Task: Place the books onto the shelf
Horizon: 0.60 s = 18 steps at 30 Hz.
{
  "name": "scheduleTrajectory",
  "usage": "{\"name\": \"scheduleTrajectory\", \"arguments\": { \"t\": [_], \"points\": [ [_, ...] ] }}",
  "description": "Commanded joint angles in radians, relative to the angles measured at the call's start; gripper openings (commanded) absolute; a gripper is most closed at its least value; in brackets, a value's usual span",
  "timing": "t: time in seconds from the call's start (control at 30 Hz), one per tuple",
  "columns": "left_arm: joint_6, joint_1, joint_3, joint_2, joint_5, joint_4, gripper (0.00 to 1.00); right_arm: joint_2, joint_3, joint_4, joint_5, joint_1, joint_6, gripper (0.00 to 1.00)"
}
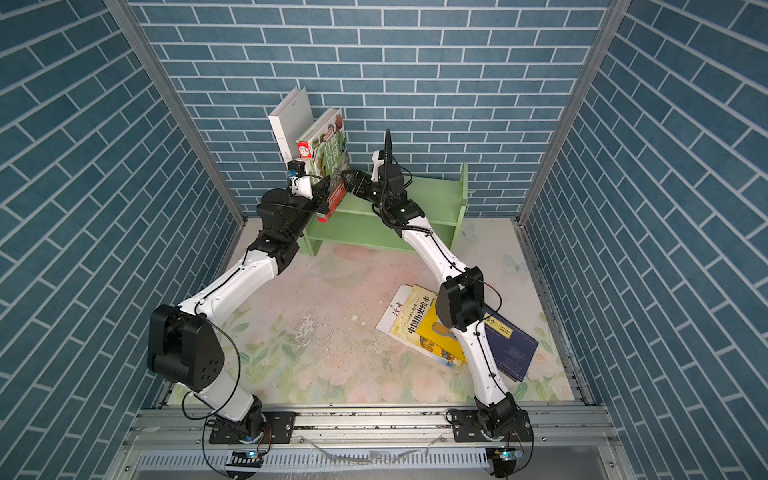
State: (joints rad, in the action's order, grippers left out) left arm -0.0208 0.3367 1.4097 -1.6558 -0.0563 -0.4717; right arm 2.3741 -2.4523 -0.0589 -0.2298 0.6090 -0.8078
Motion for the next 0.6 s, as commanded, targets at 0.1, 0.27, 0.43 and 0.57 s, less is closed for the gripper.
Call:
{"name": "scheduleTrajectory", "arguments": {
  "t": [0.1,0.27,0.43,0.57],
  "points": [
    [0.028,0.016,0.093,-0.057,-0.015,-0.127,0.0,0.009,-0.033,0.025,-0.056,0.054,-0.014,0.82],
    [0.028,-0.003,0.123,-0.107,0.04,-0.182,0.0,0.024,-0.06,0.031,-0.06,0.062,-0.015,0.82],
    [0.013,-0.034,0.141,-0.123,0.038,-0.193,0.0,0.059,-0.111,0.011,-0.065,0.06,-0.014,0.82],
    [0.044,-0.044,0.15,-0.129,0.032,-0.186,0.0,0.066,-0.107,0.004,-0.069,0.062,-0.014,0.82]
  ]
}}
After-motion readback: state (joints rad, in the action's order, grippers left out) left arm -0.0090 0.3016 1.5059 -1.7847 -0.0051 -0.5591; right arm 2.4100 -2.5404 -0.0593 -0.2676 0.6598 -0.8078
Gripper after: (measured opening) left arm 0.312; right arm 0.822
